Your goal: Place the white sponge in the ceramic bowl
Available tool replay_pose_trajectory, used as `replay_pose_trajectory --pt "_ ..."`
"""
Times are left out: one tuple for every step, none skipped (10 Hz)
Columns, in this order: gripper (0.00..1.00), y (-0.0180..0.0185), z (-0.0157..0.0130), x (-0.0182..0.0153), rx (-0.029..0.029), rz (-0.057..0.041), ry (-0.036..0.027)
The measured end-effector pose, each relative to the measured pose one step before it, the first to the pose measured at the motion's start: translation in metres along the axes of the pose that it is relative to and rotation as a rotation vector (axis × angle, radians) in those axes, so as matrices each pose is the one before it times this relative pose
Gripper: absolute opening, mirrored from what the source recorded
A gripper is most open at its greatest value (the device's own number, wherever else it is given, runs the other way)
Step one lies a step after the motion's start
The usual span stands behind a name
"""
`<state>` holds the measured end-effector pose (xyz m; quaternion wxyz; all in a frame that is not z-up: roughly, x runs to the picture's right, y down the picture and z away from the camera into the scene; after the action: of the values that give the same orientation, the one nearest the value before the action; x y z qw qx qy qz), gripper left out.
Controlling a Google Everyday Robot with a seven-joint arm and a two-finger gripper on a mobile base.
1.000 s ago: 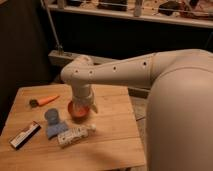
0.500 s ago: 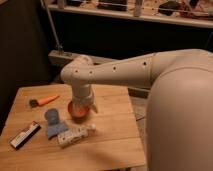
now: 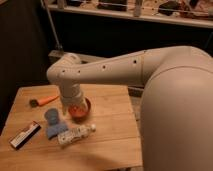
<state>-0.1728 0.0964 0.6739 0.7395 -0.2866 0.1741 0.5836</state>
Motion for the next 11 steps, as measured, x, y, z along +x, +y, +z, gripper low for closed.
replay_pose_trajectory --pt "0.65 0.01287 -0.00214 0.00102 -0.01143 -0.02737 -0.00351" --pt "0.65 0.01894 -0.00308 0.00102 -0.01727 -0.03922 -0.00585" --pt "0.65 0.00928 -0.00106 0.00018 -0.00810 -0.01923 -0.00252" --pt "0.65 0.01487 -0.00099 0.00026 -0.01070 -0.02986 -0.00218" --pt "0.65 0.01311 0.00068 0.00012 -0.00456 -0.02964 -0.00182" --pt "0.65 0.00892 0.00136 0.00010 -0.00224 -0.02128 -0.00017" --pt "0.65 0.00913 0.00122 -0.00087 -0.00417 -0.02285 -0.00064" --pt "0.65 0.00758 0.00097 -0.00130 -0.00266 -0.01795 -0.00216" --pt "0.65 0.01103 0.00187 -0.00260 -0.00305 -0.02644 -0.00901" --pt "0.65 0.00729 0.00153 -0.00305 0.00053 -0.02070 -0.01301" --pt "0.65 0.00568 0.00159 -0.00349 0.00284 -0.01275 -0.01490"
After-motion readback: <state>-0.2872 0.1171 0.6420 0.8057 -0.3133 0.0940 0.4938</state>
